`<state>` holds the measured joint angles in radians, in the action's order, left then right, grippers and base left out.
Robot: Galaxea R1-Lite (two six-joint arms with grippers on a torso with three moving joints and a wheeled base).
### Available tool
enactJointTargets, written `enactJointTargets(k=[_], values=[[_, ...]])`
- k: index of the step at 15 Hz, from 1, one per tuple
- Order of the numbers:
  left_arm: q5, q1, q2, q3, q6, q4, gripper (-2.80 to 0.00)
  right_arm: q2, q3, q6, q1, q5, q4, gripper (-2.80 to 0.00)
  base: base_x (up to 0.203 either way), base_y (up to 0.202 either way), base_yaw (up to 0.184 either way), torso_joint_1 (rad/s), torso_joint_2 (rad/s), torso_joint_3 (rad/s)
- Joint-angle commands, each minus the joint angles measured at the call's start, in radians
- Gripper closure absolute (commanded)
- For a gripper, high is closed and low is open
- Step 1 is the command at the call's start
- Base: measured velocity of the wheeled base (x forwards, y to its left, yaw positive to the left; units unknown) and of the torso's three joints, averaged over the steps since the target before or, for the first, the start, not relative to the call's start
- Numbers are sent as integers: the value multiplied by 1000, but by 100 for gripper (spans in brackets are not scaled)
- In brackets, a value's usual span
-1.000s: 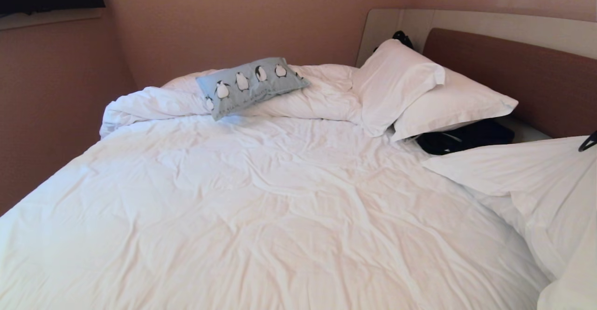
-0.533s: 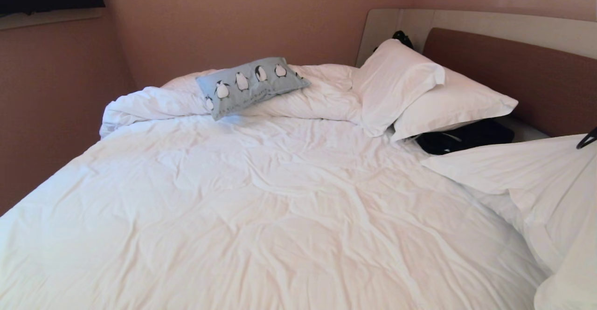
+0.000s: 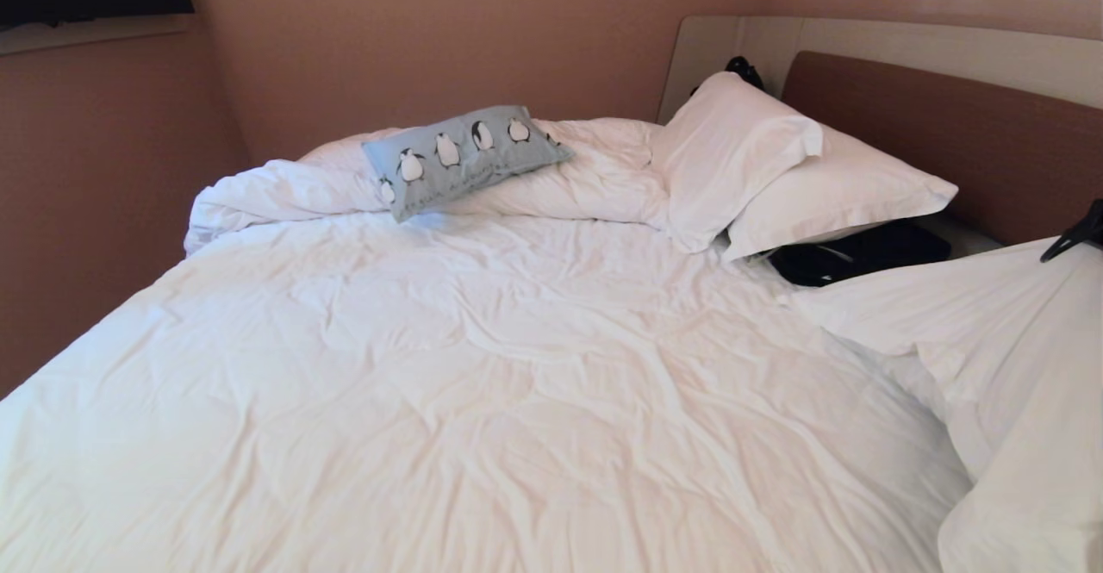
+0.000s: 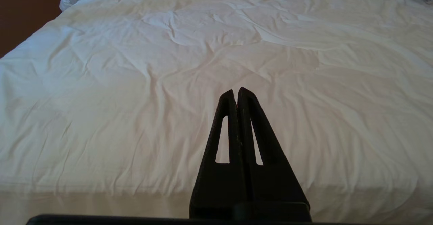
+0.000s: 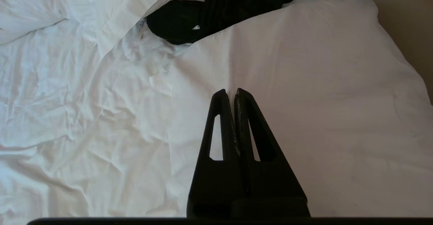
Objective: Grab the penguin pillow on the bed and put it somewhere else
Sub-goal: Place the pillow at the bedside
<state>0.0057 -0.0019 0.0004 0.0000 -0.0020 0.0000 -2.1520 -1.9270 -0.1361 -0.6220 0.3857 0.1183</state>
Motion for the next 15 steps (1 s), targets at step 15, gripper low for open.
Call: enactJointTargets(k=[15], values=[[0,0,0,1,0,0,0,-35,4,-22,0,-16,-95,0,0,0,0,0,0,0]])
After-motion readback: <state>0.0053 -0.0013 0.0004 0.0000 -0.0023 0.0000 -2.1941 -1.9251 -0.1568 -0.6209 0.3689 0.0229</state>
